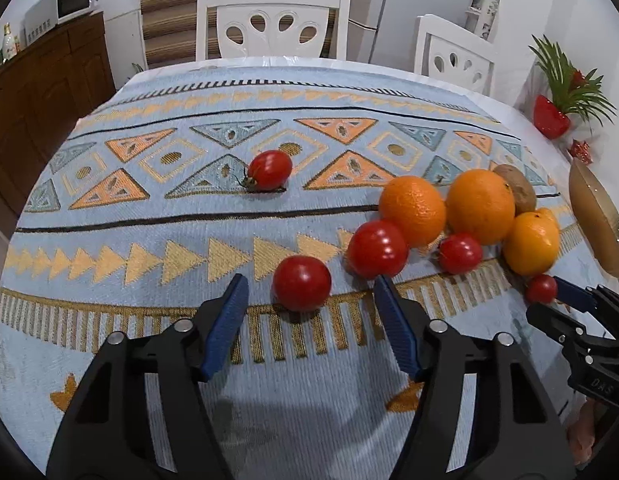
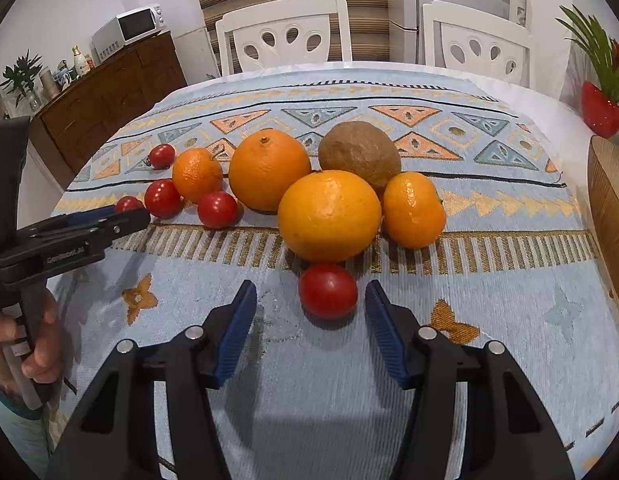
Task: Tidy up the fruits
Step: 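Grasp a red tomato with the left tool while the right tool grasps another tomato, then carry both tomatoes to the amber glass bowl and open both tools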
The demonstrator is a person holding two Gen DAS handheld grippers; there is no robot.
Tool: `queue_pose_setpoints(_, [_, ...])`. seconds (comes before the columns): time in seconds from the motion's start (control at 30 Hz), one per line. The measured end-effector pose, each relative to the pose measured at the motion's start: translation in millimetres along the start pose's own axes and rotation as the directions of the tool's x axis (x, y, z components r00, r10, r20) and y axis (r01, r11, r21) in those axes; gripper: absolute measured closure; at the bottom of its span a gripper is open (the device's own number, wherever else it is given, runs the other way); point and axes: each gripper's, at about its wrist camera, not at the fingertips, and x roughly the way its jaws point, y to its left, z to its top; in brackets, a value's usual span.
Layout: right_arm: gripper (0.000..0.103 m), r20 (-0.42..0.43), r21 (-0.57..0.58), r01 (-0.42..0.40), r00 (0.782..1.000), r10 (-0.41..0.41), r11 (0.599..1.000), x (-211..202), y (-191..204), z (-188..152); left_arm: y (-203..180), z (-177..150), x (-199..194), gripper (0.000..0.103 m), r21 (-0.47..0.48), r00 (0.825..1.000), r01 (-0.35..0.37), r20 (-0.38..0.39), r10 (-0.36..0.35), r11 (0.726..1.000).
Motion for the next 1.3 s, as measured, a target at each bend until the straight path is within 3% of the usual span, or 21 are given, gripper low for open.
queue_pose_setpoints(0.03, [0.061, -0.006, -0.002, 0.004, 1.0, -0.004, 1.0, 2.0, 0.3, 0.6, -1.1, -0.9, -0.2, 0.05, 0.003, 1.0, -0.001, 0.006, 0.001, 1.0])
queue_pose_setpoints(0.07, [0.07, -0.002, -0.004, 0.018, 1.0, -0.018, 1.0, 2.1, 0.8, 0.7, -2.8, -1.3, 1.8, 0.064, 0.01, 1.0, -0.008, 0.005, 0.008, 1.0])
queue_pose_setpoints(0.1, [0.074, 0.005, -0.006, 0.022, 1.0, -0.022, 1.0, 1.1, 1.3, 0.9, -3.5, -1.7, 3.8, 0.075, 0.014, 1.0, -0.023, 0.001, 0.023, 1.0])
queue_pose_setpoints(0.13, [0.074, 0.006, -0.008, 0.013, 1.0, -0.013, 1.0, 0.8, 1.7, 0.5, -4.4, -2.5, 5.4, 0.075, 0.017, 0.999, -0.047, 0.001, 0.047, 0.999])
queue_pose_setpoints(0.47, [0.074, 0.034, 0.015, -0.026, 0.999, 0.025, 1.0, -19.2, -5.2, -7.8, -17.5, -10.6, -20.0, 0.076, 0.066, 0.994, -0.061, 0.096, 0.054, 0.996])
queue_pose_setpoints(0.67, [0.074, 0.131, 0.102, -0.032, 0.991, 0.018, 0.994, -74.5, -44.1, -9.8, -67.1, -2.8, -64.3, 0.076, 0.145, 0.983, 0.05, 0.166, -0.074, 0.988])
queue_pose_setpoints(0.77, [0.074, 0.206, 0.154, 0.007, 0.978, -0.039, 0.988, -112.3, -74.2, -9.1, -106.3, 11.1, -83.9, 0.076, 0.188, 0.963, 0.167, 0.18, -0.201, 0.968])
queue_pose_setpoints(0.9, [0.074, 0.257, 0.27, 0.072, 0.956, -0.144, 0.96, -152.4, -128.8, -10.8, -177.8, 27.0, -91.8, 0.076, 0.275, 0.93, 0.28, 0.16, -0.331, 0.92])
queue_pose_setpoints(1.2, [0.074, 0.184, 0.509, 0.144, 0.945, -0.271, 0.848, -172.5, -247.4, -30.7, -324.4, 35.6, -65.2, 0.076, 0.377, 0.853, 0.473, 0.028, -0.521, 0.796])
queue_pose_setpoints(1.3, [0.074, 0.143, 0.564, 0.151, 0.951, -0.276, 0.812, -167.5, -273.1, -35.4, -364.0, 33.7, -49.4, 0.076, 0.409, 0.845, 0.497, -0.027, -0.534, 0.766])
